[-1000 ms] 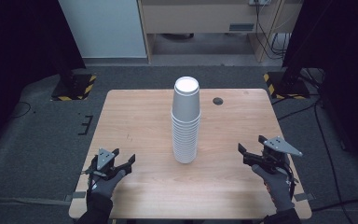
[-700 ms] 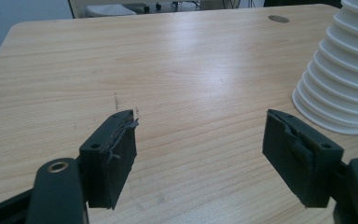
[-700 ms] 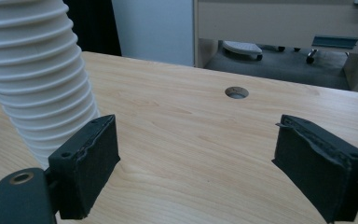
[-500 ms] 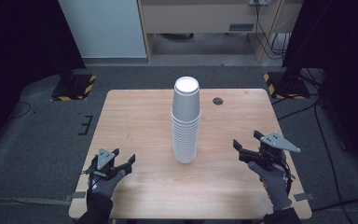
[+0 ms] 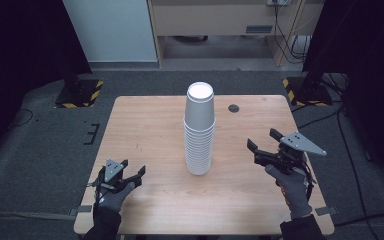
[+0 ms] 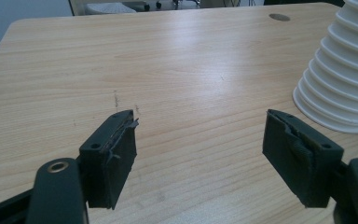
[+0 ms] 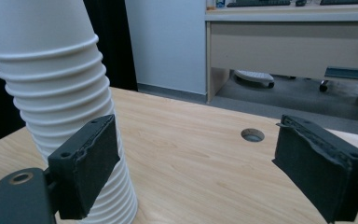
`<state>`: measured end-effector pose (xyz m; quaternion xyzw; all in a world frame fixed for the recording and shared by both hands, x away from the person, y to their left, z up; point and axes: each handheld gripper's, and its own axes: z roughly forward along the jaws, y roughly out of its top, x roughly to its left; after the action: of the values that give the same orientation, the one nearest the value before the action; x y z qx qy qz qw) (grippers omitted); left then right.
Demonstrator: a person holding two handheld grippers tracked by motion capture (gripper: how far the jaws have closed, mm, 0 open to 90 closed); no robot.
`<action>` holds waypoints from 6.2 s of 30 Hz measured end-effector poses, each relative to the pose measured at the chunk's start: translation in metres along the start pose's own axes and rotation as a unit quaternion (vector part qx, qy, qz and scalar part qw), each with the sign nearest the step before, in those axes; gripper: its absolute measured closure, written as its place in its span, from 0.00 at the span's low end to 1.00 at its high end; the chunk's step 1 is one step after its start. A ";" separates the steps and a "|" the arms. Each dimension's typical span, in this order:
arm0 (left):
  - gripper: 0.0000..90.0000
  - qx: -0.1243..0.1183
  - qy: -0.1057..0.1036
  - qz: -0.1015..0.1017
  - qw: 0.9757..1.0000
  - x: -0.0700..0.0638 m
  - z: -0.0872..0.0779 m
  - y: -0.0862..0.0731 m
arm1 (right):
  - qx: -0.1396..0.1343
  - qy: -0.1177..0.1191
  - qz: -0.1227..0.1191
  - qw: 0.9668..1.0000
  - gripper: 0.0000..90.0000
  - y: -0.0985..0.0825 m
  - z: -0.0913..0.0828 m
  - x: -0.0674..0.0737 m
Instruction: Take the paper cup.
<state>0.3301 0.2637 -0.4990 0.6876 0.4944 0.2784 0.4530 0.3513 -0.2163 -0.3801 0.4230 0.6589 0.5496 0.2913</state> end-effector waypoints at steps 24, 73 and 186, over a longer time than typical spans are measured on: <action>0.27 0.002 0.001 0.001 1.000 0.000 0.001 0.000 | -0.027 0.028 -0.014 0.999 0.14 0.042 0.007 0.022; 0.27 0.006 0.001 0.001 1.000 0.001 0.001 -0.001 | -0.040 0.092 -0.034 0.994 0.13 0.089 0.061 0.085; 0.28 0.001 -0.006 0.000 1.000 -0.002 0.001 0.002 | -0.110 0.074 0.022 0.991 0.16 0.123 0.026 0.054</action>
<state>0.3312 0.2612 -0.4971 0.6895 0.4919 0.2742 0.4554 0.3775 -0.1520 -0.2626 0.3608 0.6050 0.6545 0.2746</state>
